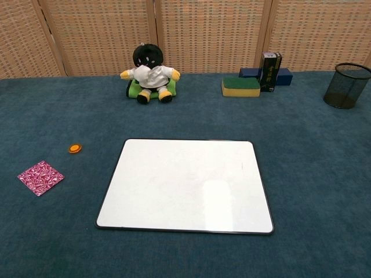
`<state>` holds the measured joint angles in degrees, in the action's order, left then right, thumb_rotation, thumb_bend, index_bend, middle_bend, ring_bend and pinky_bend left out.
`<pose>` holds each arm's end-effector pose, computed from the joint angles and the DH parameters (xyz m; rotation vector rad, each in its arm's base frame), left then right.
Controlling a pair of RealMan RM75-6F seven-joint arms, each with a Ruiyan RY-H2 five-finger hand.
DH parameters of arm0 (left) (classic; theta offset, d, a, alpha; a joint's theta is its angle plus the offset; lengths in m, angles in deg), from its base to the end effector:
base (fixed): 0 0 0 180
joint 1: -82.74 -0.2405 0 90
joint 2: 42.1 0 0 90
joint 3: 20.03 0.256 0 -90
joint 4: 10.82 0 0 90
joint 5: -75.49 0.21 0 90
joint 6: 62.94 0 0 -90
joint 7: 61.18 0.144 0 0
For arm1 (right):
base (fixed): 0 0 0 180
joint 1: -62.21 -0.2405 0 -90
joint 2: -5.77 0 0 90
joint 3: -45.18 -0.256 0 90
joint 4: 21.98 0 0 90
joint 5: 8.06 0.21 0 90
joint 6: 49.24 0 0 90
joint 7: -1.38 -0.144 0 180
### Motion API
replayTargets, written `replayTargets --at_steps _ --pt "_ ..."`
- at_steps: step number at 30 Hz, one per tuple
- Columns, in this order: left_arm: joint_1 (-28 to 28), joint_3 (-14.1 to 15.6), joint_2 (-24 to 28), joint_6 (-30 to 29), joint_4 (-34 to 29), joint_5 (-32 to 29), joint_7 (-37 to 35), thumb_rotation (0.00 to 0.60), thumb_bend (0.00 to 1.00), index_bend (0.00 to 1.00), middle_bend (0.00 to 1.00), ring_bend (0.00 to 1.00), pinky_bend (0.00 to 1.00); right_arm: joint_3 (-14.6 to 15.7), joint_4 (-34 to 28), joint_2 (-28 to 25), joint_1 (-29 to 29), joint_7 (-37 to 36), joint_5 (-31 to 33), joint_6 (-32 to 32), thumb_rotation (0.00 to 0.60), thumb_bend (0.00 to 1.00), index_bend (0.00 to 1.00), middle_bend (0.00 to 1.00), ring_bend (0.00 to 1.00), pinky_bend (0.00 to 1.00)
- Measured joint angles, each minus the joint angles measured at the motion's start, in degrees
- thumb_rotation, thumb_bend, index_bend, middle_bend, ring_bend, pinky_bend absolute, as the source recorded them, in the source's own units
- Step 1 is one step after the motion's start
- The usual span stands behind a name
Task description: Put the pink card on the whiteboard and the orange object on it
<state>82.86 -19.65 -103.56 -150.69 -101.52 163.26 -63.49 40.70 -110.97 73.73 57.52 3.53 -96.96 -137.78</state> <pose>-0.3307 0.1430 0.1739 -1.3770 -0.9210 -0.8269 -0.3049 -0.1857 0.1521 1.3803 -0.7980 0.9634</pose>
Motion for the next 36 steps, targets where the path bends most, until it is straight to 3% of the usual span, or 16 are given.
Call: replayTargets --at_steps 19,27,36 --pt "1.3 0.0 -0.2 2.7 0.6 -0.3 -0.4 0.600 0.08 0.00 0.00 0.00 0.00 0.1 -0.7 -0.3 -0.1 -0.5 0.4 0.5 0.600 0.00 0.00 0.00 0.00 0.00" --pt "6.5 -1.0 -1.6 8.8 6.6 1.1 -6.9 0.600 0.18 0.00 0.00 0.00 0.00 0.0 -0.4 -0.2 0.2 -0.6 0.4 0.0 0.600 0.00 0.00 0.00 0.00 0.00" --pt "15.3 -1.2 -4.9 23.0 11.1 1.5 -9.1 0.600 0.20 0.26 0.00 0.00 0.00 -0.1 -0.9 -0.5 -0.1 -0.7 1.1 1.0 0.600 0.00 0.00 0.00 0.00 0.00"
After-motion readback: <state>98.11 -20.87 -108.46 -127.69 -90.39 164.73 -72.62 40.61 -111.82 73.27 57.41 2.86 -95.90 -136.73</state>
